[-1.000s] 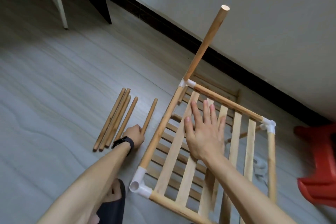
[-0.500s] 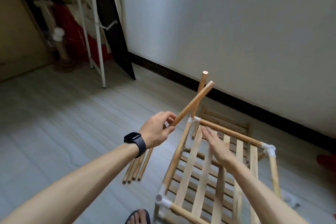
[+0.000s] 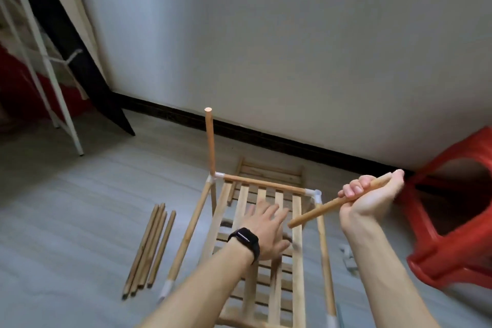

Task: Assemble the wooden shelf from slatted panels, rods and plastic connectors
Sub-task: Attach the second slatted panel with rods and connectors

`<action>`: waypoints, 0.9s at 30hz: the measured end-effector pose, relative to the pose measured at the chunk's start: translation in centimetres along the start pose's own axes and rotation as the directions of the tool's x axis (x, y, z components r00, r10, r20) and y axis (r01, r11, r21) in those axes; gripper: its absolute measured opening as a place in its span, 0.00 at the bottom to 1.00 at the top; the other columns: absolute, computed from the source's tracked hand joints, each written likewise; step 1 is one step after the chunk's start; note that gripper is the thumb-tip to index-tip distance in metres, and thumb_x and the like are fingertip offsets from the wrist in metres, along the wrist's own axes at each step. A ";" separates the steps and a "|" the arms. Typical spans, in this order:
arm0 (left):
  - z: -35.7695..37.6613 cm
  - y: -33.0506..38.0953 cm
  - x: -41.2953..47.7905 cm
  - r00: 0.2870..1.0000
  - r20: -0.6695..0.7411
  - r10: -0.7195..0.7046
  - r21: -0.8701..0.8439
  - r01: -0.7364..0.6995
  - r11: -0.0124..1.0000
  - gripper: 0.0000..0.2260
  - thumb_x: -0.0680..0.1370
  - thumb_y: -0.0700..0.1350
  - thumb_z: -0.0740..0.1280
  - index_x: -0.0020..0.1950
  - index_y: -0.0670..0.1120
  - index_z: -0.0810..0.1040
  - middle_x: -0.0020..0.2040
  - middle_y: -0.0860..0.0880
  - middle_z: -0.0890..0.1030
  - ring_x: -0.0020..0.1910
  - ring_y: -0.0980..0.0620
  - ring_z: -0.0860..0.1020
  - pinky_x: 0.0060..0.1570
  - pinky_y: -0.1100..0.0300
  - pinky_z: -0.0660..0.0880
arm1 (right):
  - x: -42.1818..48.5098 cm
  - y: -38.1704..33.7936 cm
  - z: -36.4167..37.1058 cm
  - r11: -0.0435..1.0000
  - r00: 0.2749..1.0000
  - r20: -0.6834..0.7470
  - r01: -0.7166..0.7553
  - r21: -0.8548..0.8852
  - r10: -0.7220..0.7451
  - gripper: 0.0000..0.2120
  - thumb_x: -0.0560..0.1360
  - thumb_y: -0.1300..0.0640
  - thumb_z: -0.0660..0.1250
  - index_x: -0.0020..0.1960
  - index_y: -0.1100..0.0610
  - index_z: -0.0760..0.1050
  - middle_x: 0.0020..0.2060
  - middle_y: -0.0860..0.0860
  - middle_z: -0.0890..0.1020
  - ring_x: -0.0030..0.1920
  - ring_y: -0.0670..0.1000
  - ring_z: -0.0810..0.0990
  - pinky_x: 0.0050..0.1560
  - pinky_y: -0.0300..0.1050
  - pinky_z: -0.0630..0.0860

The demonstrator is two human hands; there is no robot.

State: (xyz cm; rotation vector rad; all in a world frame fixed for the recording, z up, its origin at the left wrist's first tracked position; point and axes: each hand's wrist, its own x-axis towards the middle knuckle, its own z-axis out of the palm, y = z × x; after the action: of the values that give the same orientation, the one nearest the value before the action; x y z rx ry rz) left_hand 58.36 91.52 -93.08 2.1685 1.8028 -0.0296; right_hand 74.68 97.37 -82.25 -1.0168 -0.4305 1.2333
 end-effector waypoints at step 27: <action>7.0 1.1 1.4 0.990 -0.074 -0.122 -0.020 0.121 0.992 0.34 0.80 0.69 0.40 0.79 0.56 0.31 0.78 0.53 0.28 0.78 0.51 0.31 0.76 0.42 0.34 | 9.6 1.5 4.2 0.901 0.946 0.220 0.300 -0.314 -0.238 0.23 0.71 0.37 0.53 0.35 0.55 0.51 0.26 0.50 0.57 0.27 0.52 0.55 0.30 0.46 0.53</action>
State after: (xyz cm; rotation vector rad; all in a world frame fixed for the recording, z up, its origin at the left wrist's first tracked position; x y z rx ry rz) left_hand 61.03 90.85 -99.71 2.0726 1.9683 0.0386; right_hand 73.77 107.83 -83.62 -1.1001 -0.9228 1.0174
